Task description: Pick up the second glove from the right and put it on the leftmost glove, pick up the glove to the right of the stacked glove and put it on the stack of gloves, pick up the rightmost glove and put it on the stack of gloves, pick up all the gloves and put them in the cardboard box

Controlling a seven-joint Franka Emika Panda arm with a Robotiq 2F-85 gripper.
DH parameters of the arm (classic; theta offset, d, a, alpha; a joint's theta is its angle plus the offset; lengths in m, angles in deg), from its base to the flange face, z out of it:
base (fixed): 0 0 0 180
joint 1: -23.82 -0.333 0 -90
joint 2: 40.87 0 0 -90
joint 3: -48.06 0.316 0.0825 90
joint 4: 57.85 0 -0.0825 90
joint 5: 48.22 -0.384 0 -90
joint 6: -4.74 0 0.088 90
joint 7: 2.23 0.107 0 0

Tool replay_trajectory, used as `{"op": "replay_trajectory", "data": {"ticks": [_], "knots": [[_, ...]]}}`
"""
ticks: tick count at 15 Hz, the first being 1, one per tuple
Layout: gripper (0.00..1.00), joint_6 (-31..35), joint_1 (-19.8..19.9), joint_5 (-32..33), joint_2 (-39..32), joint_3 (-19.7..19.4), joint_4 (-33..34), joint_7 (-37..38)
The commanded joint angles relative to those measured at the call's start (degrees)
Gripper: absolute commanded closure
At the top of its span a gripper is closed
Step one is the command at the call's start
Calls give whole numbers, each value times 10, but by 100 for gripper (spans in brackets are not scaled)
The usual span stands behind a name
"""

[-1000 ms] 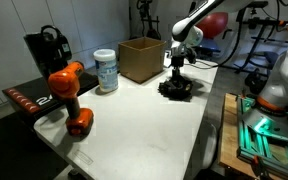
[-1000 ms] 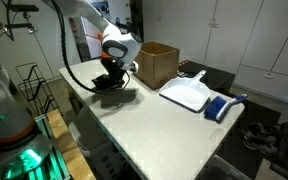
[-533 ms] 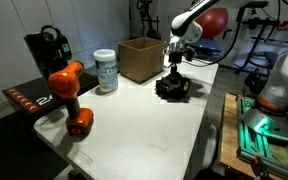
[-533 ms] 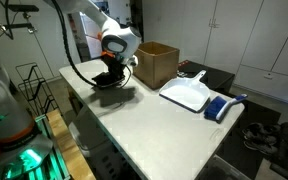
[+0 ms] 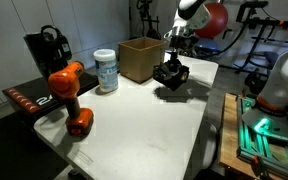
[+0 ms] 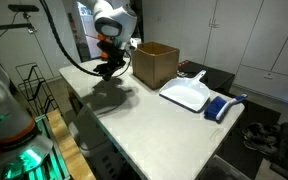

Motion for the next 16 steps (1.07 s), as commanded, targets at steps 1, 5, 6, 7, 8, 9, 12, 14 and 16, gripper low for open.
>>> {"op": "replay_trajectory", "data": {"ticks": [1,5,6,7,8,9,12,14,16], "knots": [[76,-1,-7,1,3,-7,0,0],[94,-1,-5,-32,24,-11,5,-7],[94,-2,-4,-52,35,-13,9,-9],[94,-3,-3,-78,54,-17,12,-9],[94,-11,-2,-104,68,-22,19,-13],[94,-24,-1,-126,84,-29,26,-13],[94,0,1,-178,124,-49,42,8],[94,19,5,-204,138,-63,56,27],[94,48,9,-231,144,-73,64,47]]}}
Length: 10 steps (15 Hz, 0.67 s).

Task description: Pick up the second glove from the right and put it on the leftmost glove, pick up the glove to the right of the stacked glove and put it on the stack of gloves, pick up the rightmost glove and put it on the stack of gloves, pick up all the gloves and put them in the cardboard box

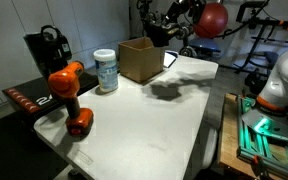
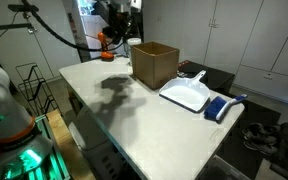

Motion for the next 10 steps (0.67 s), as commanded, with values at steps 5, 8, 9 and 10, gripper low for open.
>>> {"op": "replay_trajectory", "data": {"ticks": [5,8,9,10], "knots": [[94,140,7,-113,-11,-20,14,71],[94,219,4,-158,-33,-12,19,104],[94,245,2,-174,-40,-8,19,115],[94,270,2,-184,-47,-4,22,131]]}}
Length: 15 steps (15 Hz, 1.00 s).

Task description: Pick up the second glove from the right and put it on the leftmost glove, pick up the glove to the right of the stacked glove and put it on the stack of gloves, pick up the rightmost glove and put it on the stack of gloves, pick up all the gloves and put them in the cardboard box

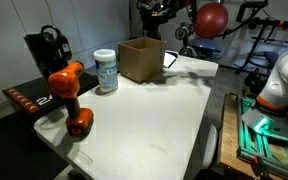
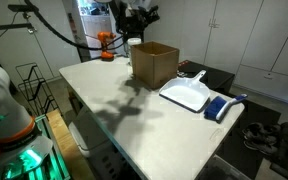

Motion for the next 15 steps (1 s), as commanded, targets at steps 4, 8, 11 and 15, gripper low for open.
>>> {"op": "replay_trajectory", "data": {"ticks": [4,8,11,15], "knots": [[37,105,-6,-34,-36,26,13,92],[6,110,-5,2,-24,39,3,143],[0,96,0,83,-7,46,-6,200],[0,69,39,275,24,78,-18,261]]}}
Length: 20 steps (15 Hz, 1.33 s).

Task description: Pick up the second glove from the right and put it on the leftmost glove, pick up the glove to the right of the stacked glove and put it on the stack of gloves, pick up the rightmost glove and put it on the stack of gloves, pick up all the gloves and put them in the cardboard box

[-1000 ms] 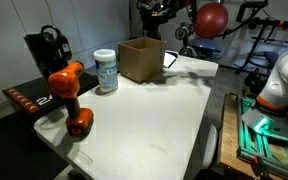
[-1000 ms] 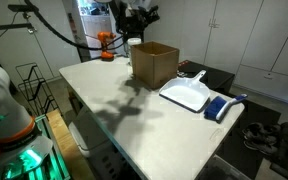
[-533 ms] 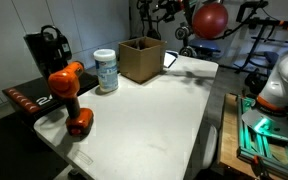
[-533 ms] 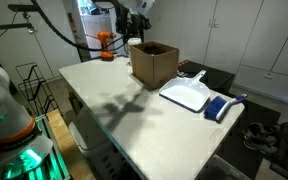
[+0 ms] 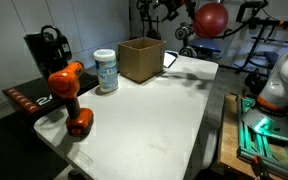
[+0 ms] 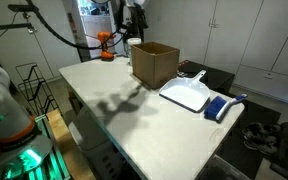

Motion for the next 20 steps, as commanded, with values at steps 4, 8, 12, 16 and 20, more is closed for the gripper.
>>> {"op": "replay_trajectory", "data": {"ticks": [4,8,12,16,20], "knots": [[0,-118,24,285,67,15,-17,100],[0,-229,19,396,95,16,-2,90],[0,-301,17,495,116,23,8,65],[0,-296,6,521,119,17,9,60],[0,-299,2,538,126,20,9,52]]}}
